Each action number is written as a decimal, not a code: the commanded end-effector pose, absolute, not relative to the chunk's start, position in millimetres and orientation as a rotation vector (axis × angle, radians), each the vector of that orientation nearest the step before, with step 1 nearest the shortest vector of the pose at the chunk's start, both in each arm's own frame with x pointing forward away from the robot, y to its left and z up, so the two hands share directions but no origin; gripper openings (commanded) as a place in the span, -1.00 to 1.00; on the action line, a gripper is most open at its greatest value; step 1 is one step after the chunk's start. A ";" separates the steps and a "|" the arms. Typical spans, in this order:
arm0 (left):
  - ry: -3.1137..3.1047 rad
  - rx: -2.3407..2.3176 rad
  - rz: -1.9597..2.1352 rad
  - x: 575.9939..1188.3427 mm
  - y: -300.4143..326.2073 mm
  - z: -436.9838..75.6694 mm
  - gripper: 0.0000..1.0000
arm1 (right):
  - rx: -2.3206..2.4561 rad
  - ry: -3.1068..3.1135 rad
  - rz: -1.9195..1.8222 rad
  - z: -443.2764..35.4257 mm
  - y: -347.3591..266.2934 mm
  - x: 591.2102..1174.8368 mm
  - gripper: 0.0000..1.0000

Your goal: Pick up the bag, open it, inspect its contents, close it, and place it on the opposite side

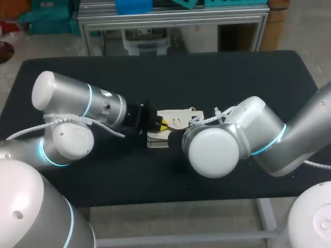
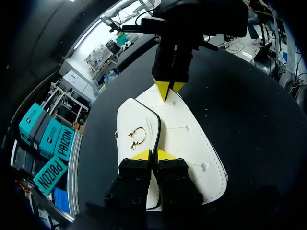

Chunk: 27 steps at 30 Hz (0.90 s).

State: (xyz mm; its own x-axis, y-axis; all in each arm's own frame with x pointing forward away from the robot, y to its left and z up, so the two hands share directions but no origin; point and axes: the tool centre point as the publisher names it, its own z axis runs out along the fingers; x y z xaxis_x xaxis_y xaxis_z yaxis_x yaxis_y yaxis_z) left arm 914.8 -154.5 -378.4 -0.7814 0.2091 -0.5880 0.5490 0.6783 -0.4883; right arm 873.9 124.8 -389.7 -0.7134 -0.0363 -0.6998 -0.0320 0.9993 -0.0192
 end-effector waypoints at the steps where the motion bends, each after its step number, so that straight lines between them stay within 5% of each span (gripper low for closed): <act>1: 2.407 0.564 -0.902 921.6 -166.9 -390.0 -1.00 | -0.049 2.104 0.012 -396.6 122.9 873.3 -1.00; 27: 2.463 0.542 -0.879 918.7 -151.4 -395.7 -1.00 | -0.049 2.104 0.012 -396.6 122.9 873.3 -1.00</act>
State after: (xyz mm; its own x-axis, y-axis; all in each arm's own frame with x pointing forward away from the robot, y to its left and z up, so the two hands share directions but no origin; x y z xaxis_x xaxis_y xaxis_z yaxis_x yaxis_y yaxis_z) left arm 919.4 -142.4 -384.3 -0.8115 0.2013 -0.5486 0.5050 0.7140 -0.4850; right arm 875.1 127.1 -391.0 -0.7109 -0.0361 -0.7023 -0.0318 0.9993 -0.0192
